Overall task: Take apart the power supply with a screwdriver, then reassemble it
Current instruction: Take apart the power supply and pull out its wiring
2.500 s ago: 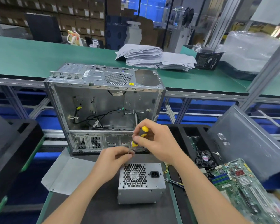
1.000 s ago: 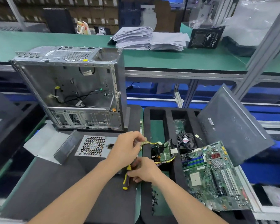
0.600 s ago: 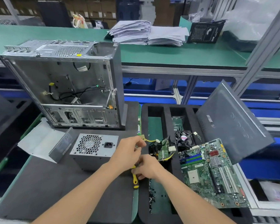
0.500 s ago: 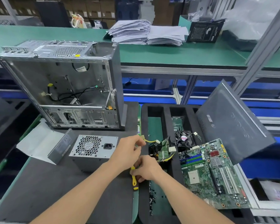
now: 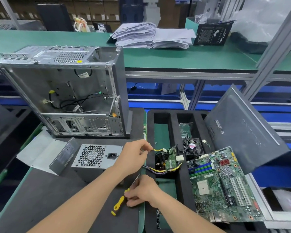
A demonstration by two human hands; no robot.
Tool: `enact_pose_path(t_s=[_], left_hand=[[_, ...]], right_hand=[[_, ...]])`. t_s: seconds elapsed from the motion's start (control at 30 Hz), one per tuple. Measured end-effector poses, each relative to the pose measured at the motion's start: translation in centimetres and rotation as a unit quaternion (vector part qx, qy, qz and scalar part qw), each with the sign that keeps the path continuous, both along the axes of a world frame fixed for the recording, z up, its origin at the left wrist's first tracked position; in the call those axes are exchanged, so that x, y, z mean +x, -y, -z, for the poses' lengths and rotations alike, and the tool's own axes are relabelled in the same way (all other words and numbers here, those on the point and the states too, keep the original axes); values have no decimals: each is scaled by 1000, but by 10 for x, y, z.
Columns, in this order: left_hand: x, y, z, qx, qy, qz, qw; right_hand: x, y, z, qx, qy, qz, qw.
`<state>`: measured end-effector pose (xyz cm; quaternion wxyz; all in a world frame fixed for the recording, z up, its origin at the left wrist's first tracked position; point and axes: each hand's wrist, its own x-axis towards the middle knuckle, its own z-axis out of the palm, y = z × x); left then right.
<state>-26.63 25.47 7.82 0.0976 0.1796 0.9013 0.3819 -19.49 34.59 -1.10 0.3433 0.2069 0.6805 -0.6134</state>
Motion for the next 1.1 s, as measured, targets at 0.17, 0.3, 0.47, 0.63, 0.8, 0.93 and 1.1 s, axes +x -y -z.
enact_pose_path(t_s=[0.17,0.3,0.47,0.63,0.8,0.93,1.1], left_hand=[[7,-5,8,-31,-1,38,999],[18,-13,26,-52,20,57,997],[36,-26,54,-82,59,80,992],[55,-61,86,-163,98,149,970],[71,-103,114,-283,112,242,921],[72,-120,135,-321,114,222,914],[69,-126,154,-273,153,145,939]], right_hand=[[-1,-23,-6,13,-20,-15,1000],[-3,-54,-17,44,-24,-15,999],[-1,-93,-23,118,-34,-32,992],[9,-121,-20,323,-92,-93,937],[30,-143,-20,463,-119,-113,871],[50,-162,-10,375,-80,-2,924],[58,-169,-2,330,-58,63,940]])
